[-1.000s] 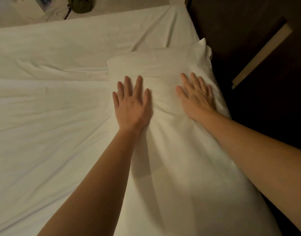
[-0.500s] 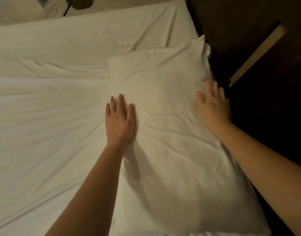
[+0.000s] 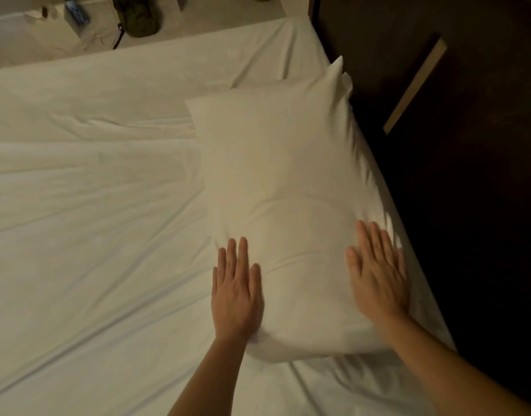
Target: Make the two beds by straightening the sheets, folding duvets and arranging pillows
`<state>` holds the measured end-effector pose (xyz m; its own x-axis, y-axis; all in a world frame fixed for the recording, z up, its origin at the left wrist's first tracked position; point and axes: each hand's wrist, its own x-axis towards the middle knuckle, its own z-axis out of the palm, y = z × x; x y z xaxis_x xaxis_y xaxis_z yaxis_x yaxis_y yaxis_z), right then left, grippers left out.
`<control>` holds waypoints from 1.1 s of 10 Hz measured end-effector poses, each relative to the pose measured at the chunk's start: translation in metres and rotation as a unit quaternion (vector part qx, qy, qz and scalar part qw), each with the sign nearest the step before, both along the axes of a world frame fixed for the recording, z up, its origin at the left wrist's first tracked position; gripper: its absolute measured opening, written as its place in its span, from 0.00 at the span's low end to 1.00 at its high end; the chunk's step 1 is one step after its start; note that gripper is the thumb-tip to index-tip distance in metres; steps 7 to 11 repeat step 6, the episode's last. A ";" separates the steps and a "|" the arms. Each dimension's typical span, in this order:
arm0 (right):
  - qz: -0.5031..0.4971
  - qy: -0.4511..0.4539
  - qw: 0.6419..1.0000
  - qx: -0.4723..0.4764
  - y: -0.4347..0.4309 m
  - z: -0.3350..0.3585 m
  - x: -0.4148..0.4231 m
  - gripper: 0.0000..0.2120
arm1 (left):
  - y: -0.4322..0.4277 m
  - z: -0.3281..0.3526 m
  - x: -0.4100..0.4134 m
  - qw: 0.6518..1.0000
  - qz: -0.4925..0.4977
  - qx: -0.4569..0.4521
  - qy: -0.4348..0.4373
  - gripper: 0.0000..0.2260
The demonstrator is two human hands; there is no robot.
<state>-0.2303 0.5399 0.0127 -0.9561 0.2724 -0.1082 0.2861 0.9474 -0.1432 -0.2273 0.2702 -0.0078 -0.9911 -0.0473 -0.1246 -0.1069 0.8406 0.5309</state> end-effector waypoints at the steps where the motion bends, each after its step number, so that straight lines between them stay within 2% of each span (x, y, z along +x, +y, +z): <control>1: -0.015 -0.009 0.999 -0.027 0.013 0.000 0.021 0.29 | -0.013 -0.016 0.018 0.999 -0.001 0.025 -0.020 0.25; 3: -0.015 -0.041 0.997 -0.060 0.031 0.005 0.034 0.31 | -0.026 0.002 0.040 0.991 0.037 0.098 -0.086 0.26; 5: -0.064 -0.065 0.982 -0.166 0.027 0.067 0.023 0.26 | -0.043 0.051 0.061 0.986 0.072 0.101 -0.115 0.27; 6: -0.070 -0.074 0.962 -0.253 0.031 0.111 0.038 0.17 | -0.062 0.075 0.108 0.976 0.100 0.117 -0.155 0.17; 11: -0.070 -0.074 0.962 -0.253 0.031 0.111 0.038 0.17 | -0.062 0.075 0.108 0.976 0.100 0.117 -0.155 0.17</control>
